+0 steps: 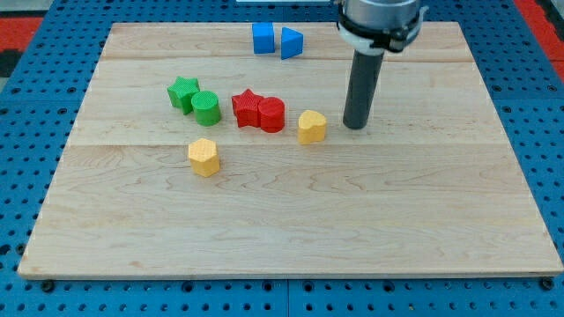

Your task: Slide the yellow heart towards the top center

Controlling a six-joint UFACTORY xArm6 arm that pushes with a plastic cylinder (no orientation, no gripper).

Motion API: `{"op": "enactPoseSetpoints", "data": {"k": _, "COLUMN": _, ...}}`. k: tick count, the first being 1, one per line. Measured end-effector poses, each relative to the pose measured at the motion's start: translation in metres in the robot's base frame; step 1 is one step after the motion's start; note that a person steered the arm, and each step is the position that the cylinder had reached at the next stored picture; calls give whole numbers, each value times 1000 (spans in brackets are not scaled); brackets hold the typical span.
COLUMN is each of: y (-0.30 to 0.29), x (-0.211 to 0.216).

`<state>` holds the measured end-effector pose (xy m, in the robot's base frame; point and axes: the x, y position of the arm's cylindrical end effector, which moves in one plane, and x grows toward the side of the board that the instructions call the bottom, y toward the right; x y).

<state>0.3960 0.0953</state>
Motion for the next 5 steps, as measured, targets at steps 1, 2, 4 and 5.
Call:
{"op": "enactPoseSetpoints", "data": {"k": 1, "y": 18, "x": 35}}
{"op": "enactPoseSetpoints", "data": {"k": 2, "y": -41, "x": 35}}
{"op": "enactPoseSetpoints", "data": {"k": 4, "y": -90, "x": 56}}
{"op": "enactPoseSetpoints", "data": {"k": 5, "y": -110, "x": 30}}
